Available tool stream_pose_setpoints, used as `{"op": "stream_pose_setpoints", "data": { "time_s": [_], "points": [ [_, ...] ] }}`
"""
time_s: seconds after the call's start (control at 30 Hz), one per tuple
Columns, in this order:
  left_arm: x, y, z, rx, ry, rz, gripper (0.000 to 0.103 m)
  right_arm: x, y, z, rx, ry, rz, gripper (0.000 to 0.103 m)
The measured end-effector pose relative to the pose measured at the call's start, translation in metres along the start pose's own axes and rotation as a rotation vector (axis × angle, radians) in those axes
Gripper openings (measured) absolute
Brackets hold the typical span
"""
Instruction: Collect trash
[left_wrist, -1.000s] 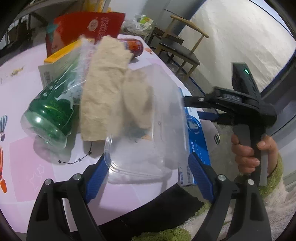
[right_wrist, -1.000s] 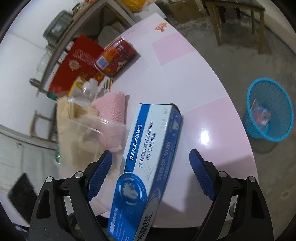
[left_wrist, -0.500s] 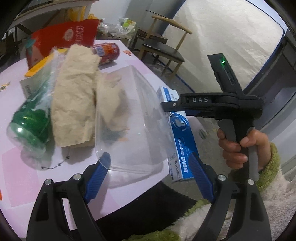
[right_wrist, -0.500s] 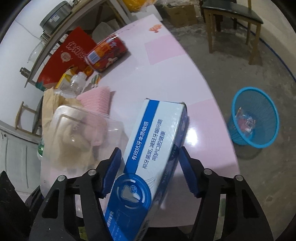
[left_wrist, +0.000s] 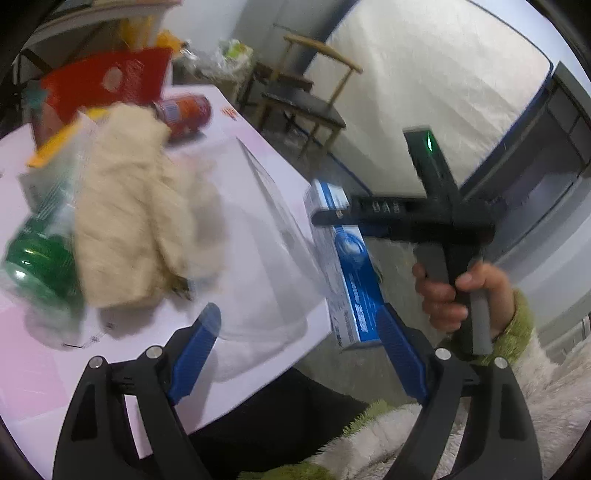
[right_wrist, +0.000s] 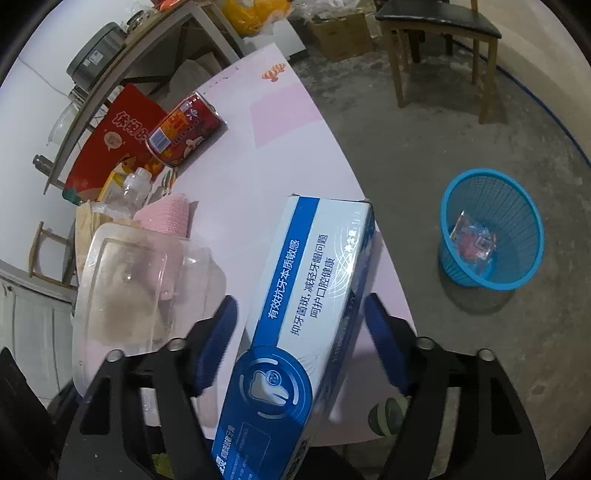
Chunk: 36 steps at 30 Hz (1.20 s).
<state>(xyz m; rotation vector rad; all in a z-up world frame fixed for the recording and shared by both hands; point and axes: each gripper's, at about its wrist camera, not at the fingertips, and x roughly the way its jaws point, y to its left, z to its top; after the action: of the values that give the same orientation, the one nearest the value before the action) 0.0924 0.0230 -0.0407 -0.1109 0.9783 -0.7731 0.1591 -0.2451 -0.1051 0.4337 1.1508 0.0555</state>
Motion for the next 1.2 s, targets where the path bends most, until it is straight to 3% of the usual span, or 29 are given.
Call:
{"op": "stream_pose_setpoints", "data": {
  "time_s": [0.17,0.37,0.53,0.93,1.13,1.2],
  "points": [
    [-0.015,0.021,0.007,-0.079,-0.048,0.020,0.084,-0.013,-0.003,0.002,0.011,-0.069,-0.021,0.078],
    [-0.008,0.036,0.013,-0.184,-0.057,-0.036,0.084,-0.030,0.003,0.009,0.009,-0.148,0.068,0.084],
    [0.003,0.039,0.023,-0.195,-0.036,0.006,0.084,-0.019,-0.001,0.007,0.028,-0.114,0.059,0.084],
    [0.038,0.012,0.034,-0.166,0.036,-0.121,0.084,-0.005,-0.018,0.003,0.084,-0.058,0.068,0.084],
    [0.033,0.020,0.037,-0.170,-0.004,-0.055,0.084,-0.002,-0.015,0.007,0.074,-0.052,0.073,0.084],
    [0.025,0.025,0.037,-0.168,-0.031,0.014,0.084,-0.001,-0.014,0.008,0.069,-0.049,0.068,0.084]
  ]
}}
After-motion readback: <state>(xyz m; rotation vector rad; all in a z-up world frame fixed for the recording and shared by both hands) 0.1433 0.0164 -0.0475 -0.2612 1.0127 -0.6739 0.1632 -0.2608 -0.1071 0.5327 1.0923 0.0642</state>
